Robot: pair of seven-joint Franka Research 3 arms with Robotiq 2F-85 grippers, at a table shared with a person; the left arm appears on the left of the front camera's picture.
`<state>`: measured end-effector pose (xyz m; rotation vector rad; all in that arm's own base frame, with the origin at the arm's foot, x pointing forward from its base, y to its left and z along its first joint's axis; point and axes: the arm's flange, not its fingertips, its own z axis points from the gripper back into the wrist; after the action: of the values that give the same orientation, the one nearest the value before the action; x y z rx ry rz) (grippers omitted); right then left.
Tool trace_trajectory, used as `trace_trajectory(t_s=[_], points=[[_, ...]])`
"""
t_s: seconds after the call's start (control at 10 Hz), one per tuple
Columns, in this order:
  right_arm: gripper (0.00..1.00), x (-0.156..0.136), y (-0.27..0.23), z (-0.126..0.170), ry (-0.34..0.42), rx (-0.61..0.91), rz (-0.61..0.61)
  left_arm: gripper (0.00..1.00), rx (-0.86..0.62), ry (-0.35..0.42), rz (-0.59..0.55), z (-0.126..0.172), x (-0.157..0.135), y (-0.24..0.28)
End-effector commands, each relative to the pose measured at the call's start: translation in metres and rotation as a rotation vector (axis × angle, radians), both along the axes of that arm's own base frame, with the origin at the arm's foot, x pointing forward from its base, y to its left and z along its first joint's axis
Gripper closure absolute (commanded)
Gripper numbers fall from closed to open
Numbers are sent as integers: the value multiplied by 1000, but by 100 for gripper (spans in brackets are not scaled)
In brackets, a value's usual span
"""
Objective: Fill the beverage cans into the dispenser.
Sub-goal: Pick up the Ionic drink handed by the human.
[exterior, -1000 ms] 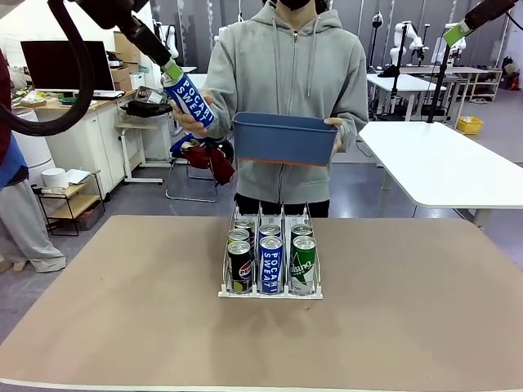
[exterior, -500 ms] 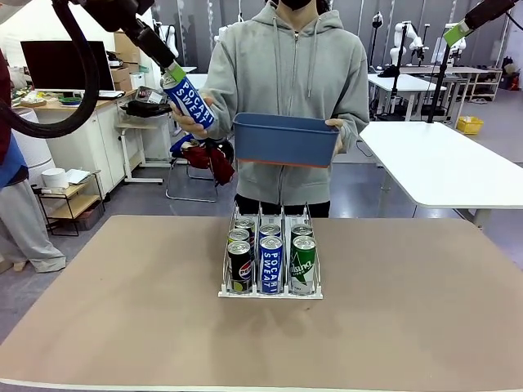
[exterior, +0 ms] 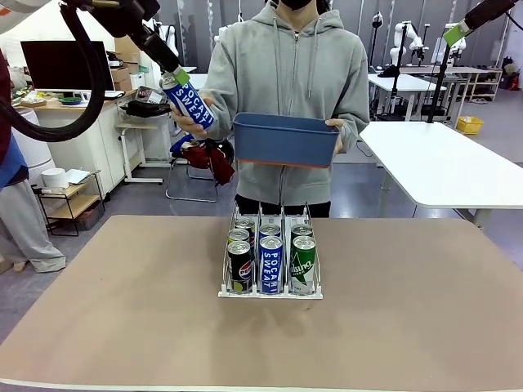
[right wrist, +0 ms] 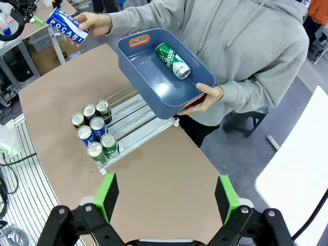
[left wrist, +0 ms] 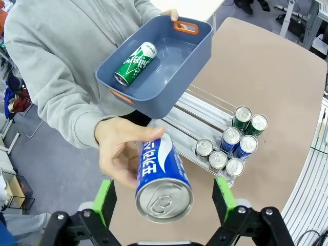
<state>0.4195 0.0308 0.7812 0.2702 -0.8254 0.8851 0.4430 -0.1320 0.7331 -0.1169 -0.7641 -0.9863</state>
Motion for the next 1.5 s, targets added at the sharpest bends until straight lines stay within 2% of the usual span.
trace_trajectory(t_s=[0.0, 0.7, 1.1, 1.2, 1.3, 1.4], points=[[0, -1, 0, 0, 1, 1, 0, 0, 0, -1, 37, -11, 2, 1], [0, -1, 0, 0, 1, 1, 0, 0, 13, 24, 54, -36, 15, 2], [0, -1, 0, 0, 1, 1, 0, 0, 22, -5, 72, -37, 21, 1], [0, -1, 0, 0, 1, 1, 0, 0, 13, 30, 34, -34, 21, 1], [0, -1, 0, 0, 1, 1, 0, 0, 13, 30, 34, -34, 21, 1], [0, -1, 0, 0, 1, 1, 0, 59, 12, 20, 37, -33, 22, 1]])
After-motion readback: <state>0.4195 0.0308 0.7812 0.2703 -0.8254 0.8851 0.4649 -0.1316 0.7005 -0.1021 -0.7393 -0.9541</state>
